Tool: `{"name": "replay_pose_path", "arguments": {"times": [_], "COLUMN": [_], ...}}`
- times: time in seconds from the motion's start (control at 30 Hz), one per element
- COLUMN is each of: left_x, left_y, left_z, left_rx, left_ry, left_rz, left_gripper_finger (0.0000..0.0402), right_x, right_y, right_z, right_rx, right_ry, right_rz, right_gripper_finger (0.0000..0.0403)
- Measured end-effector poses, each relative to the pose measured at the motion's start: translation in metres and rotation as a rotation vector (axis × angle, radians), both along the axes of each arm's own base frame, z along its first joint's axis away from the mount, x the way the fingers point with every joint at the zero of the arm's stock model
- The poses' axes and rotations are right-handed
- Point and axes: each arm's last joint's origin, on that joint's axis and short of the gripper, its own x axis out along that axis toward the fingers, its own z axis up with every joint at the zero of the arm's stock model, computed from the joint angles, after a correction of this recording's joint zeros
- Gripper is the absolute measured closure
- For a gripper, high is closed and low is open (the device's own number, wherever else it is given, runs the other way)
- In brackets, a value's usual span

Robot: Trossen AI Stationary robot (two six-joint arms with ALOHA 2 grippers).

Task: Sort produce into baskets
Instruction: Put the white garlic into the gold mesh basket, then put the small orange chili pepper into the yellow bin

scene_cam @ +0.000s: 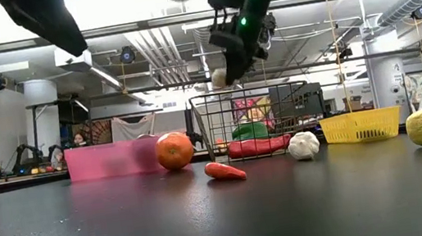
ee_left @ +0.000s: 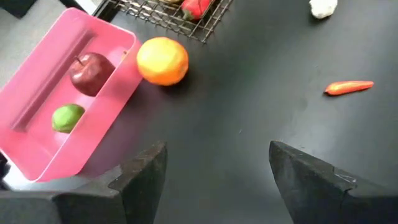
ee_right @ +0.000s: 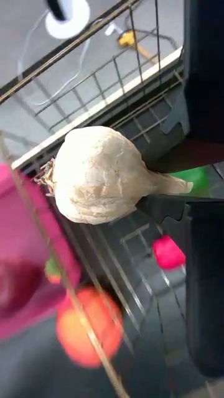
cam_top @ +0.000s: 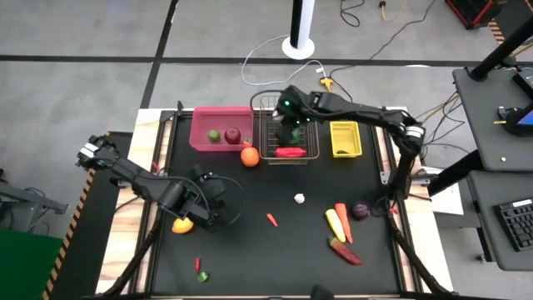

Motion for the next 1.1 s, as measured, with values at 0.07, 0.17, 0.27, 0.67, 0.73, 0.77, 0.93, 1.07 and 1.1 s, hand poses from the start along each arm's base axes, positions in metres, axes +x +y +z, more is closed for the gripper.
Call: {"name": "replay_pose_path", "arguments": {"times": [0.07,0.17,0.27,0.67,0.73,0.77,0.93,1.07,1.1], "left_x": [-0.001,-0.002,-0.002,-0.003,-0.003,-0.003,-0.002,-0.002,-0.002], "left_y": [0.001,0.001,0.001,0.002,0.002,0.002,0.003,0.003,0.003], "left_z": [0.0,0.0,0.0,0.0,0.0,0.0,0.001,0.001,0.001], "left_rx": [0.004,0.006,0.009,0.034,0.034,0.035,0.06,0.062,0.062], "left_ry": [0.01,0.015,0.018,0.015,0.014,0.011,-0.018,-0.019,-0.02], "left_rz": [0.009,0.009,0.01,0.014,0.014,0.015,0.033,0.034,0.034], "left_gripper_finger": [0.0138,0.0138,0.0138,0.0138,0.0138,0.0138,0.0138,0.0138,0.0138], "right_x": [0.003,0.007,0.01,0.012,0.014,0.015,0.017,0.019,0.018], "right_y": [-0.01,-0.021,-0.029,-0.047,-0.048,-0.048,-0.049,-0.05,-0.05], "right_z": [-0.007,-0.017,-0.024,-0.053,-0.057,-0.058,-0.062,-0.062,-0.062], "right_rx": [0.021,0.057,0.064,0.085,0.09,0.092,0.094,0.087,0.088], "right_ry": [0.013,0.023,0.03,0.091,0.095,0.092,0.082,0.069,0.071], "right_rz": [-0.012,-0.016,-0.027,-0.042,-0.046,-0.049,-0.06,-0.061,-0.061], "right_gripper_finger": [0.0358,0.0358,0.0358,0.0358,0.0358,0.0357,0.0325,0.0283,0.0274]}}
